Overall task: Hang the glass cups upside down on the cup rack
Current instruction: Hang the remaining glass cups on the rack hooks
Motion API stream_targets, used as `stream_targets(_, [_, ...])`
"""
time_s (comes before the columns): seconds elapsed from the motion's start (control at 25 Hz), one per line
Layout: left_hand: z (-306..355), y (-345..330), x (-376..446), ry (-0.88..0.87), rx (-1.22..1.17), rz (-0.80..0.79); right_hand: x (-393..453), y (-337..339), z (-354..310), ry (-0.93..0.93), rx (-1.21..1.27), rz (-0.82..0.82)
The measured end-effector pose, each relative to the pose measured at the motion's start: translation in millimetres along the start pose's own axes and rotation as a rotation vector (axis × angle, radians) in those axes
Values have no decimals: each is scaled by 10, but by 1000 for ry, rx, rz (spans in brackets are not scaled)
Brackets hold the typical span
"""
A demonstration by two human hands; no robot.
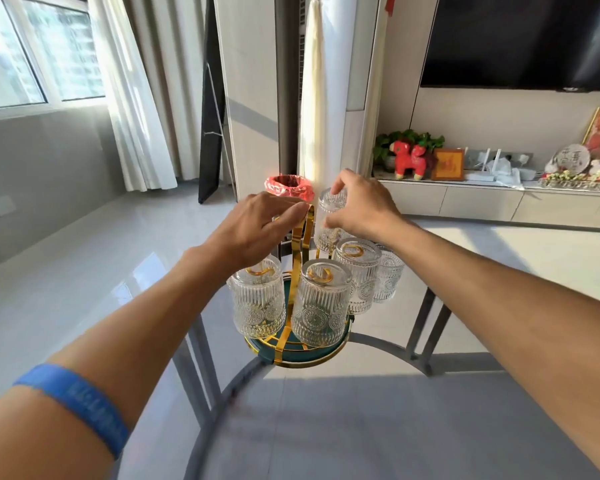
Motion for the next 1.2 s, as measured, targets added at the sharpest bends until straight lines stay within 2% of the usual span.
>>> stream_targets(0.28, [-48, -43, -24, 21, -34, -23, 114, -415, 182, -147, -40, -139])
stream_targets(0.44, [-72, -63, -17, 53, -77, -17, 134, -454, 179, -163, -51, -170])
stream_targets(0.6, [-15, -83, -37, 93, -66, -19, 39, -384, 232, -126, 42, -311])
stream_targets(0.64, [18, -80, -26, 100, -33, -39, -22, -312, 267, -109, 69, -303])
stream_targets(0.76, [176, -129, -49, 82, 201, -140, -287, 41, 537, -116, 166, -54])
stream_targets(0.8, [201, -126, -91, 119, 251, -122, -399, 117, 692, -159, 213, -5])
stream_targets(0.92, [286, -73, -180, 247, 235, 47, -715, 140, 1187, -296, 255, -32])
stream_targets(1.2, [385, 12, -117, 353, 212, 93, -891, 42, 1726, -437, 250, -84])
Point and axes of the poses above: each hand's wrist, its own x-axis towards the middle knuckle, its own y-axis out of the back of the hand, z = x × y, the point moved 9 cm from there along x, towards the middle knuckle, and after that the axes turned 15 degrees about -y, right-handed, at the moved point
